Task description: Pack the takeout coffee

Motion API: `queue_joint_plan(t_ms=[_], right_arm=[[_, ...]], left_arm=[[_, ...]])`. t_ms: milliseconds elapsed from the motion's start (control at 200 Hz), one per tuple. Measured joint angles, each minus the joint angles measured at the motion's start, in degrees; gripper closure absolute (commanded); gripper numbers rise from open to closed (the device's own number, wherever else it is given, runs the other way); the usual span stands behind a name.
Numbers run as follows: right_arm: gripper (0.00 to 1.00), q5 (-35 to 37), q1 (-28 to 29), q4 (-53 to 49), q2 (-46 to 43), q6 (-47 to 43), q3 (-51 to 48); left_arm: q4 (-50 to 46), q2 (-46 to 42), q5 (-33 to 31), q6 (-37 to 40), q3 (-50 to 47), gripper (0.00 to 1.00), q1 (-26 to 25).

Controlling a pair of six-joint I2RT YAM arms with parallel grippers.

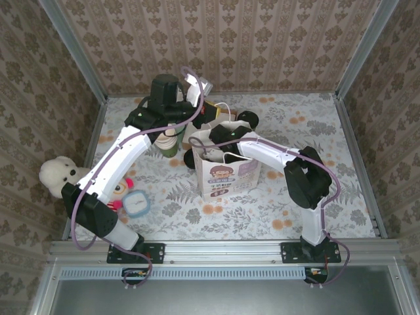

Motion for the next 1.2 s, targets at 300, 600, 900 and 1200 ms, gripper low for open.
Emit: queue_joint_plan(t_ms=[300, 600, 900, 1200], right_arm=[[0.65, -6.34, -0.04, -2.23, -1.18, -2.80, 0.46], [0.64, 0.13, -0.11, -0.20, 0.15, -2.62, 0.46], [0.52, 4.07, -0.17, 4.57, -0.02, -2.71, -0.44], [0.43, -1.97, -0.07, 6.05, -4.79, -2.86, -4.52]], left_arm=[[0.00, -0.02, 0.42, 0.81, -0.09, 1.00, -0.02], [0.46, -0.04, 2.12, 1.51, -1.16, 1.00, -0.04], [0.39, -0.09, 2.14, 1.77, -2.01, 1.00, -0.04], [0.13, -0.48, 2.14, 2.38, -2.03, 1.00, -0.04]])
